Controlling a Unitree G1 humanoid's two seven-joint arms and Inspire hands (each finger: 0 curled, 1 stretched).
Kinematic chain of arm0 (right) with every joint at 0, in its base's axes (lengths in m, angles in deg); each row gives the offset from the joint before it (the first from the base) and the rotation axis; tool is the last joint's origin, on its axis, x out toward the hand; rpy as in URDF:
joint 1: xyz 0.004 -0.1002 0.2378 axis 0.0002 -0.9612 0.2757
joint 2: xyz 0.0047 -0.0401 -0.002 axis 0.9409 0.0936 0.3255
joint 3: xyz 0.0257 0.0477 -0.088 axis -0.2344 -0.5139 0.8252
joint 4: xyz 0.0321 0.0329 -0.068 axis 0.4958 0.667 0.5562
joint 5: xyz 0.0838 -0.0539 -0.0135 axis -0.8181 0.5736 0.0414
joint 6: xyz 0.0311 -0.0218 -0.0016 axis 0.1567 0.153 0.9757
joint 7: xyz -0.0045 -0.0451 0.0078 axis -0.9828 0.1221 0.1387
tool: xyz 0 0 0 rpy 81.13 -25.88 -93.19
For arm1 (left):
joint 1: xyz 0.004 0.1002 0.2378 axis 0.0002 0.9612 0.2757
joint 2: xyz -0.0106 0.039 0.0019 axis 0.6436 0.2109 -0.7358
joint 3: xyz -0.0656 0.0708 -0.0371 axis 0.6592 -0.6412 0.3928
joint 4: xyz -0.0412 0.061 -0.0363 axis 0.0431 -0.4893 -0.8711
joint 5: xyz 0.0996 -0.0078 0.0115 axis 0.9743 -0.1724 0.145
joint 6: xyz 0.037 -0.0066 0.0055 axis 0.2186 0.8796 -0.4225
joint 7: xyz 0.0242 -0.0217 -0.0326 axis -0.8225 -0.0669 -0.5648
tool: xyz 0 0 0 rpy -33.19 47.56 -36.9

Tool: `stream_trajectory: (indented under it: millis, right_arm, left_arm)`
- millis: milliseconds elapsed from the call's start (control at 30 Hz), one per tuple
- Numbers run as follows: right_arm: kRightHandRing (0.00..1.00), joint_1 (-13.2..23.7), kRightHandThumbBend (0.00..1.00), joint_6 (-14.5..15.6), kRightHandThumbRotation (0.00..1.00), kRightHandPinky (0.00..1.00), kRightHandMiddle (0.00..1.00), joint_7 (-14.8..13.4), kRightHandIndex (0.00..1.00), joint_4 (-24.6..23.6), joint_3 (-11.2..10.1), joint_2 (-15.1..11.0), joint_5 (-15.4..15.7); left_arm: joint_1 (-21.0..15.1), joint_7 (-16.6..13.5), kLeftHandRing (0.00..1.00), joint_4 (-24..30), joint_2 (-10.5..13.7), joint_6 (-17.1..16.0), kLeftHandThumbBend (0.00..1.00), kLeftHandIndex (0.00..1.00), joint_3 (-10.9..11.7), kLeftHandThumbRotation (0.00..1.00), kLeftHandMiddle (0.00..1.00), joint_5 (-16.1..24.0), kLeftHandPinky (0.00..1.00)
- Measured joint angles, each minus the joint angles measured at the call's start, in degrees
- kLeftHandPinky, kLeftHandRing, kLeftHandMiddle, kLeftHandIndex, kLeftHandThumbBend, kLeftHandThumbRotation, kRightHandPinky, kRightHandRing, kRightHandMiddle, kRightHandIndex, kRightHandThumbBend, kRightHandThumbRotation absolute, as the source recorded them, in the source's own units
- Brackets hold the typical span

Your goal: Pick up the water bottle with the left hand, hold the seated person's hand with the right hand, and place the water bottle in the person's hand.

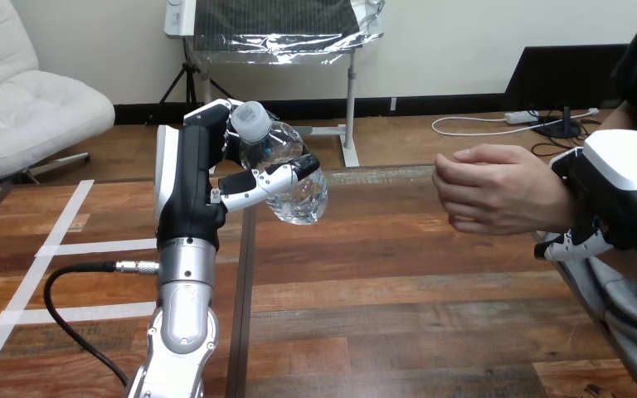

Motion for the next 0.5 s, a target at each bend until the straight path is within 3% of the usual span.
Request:
stream_trajectory:
  millis: [500]
  right_arm:
    - [0.48, 0.0, 0.71, 0.8, 0.00, 0.42, 0.54, 0.8, 0.55, -1.6, 0.0, 0.1, 0.3]
  left_arm:
    - [0.0, 0.2, 0.41, 0.0, 0.0, 0.0, 0.72, 0.45, -0.2, 0.00, 0.44, 0.0, 0.40]
